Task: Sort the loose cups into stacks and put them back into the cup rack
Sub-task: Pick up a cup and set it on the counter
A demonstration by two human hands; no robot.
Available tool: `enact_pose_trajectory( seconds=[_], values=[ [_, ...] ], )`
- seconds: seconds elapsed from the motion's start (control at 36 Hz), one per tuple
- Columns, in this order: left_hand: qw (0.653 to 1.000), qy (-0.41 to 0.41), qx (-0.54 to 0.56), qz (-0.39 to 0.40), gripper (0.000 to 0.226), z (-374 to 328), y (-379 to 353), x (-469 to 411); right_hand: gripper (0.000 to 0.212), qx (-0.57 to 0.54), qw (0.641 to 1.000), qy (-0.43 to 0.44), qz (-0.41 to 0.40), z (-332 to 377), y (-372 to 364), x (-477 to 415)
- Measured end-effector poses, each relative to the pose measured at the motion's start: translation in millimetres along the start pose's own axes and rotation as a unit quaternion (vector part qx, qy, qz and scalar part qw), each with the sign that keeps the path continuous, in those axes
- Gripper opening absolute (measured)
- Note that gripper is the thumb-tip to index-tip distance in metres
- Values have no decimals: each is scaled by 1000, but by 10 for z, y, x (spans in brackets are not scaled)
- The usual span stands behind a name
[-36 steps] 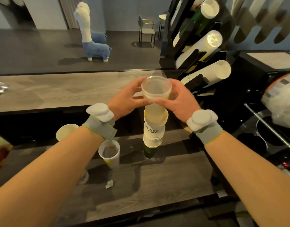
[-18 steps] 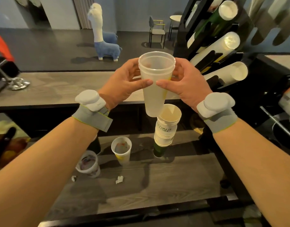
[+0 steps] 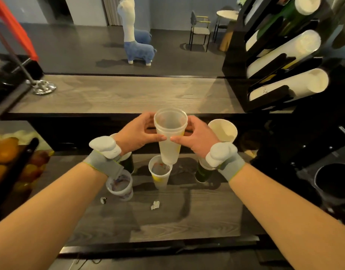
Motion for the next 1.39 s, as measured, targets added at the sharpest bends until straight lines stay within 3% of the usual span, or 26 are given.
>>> enact_pose_trajectory(
  seconds=[0.28, 0.58, 0.69, 0.78, 0.89, 1.03, 1.08, 1.17, 1.22, 1.39],
  values=[
    [992, 50, -113, -3, 74, 751, -60, 116, 68, 43, 997, -47, 37, -522, -576, -36],
    [981, 81, -158, 79, 68, 1245, -342, 189, 44, 141, 982, -77, 102, -895, -1006, 21],
    [982, 93, -147, 78, 66, 1305, -367, 176, 57, 141, 983, -85, 87, -977, -1046, 12],
    [983, 102, -129, 81, 69, 1316, -361, 181, 54, 151, 980, -90, 95, -1006, -1040, 11],
    [983, 122, -105, 94, 81, 1340, -308, 234, 58, 174, 972, -112, 110, -1044, -986, 11],
    [980, 154, -99, 84, 108, 1201, -174, 234, 84, 208, 964, -123, 108, -993, -829, 25],
    [983, 146, -89, 72, 112, 1057, -122, 200, 85, 199, 968, -115, 95, -916, -695, 43],
    [990, 103, -95, 16, 94, 724, -20, 134, 80, 164, 980, -88, 72, -708, -418, 84],
    [994, 75, -85, -8, 100, 508, 15, 73, 76, 143, 986, -67, 44, -530, -203, 107],
    [996, 26, -83, 0, 61, -67, -186, -166, 60, 132, 990, -13, -56, -3, 618, 226]
  ],
)
Point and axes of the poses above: each hand's wrist, its own x-axis away from the middle knuckle, its own y-axis out of the back of the hand, z = x × y, the point moved 7 cm from there along -x, towards the middle knuckle, and after that the axes turned 4 degrees about x, right-handed, at the moved point
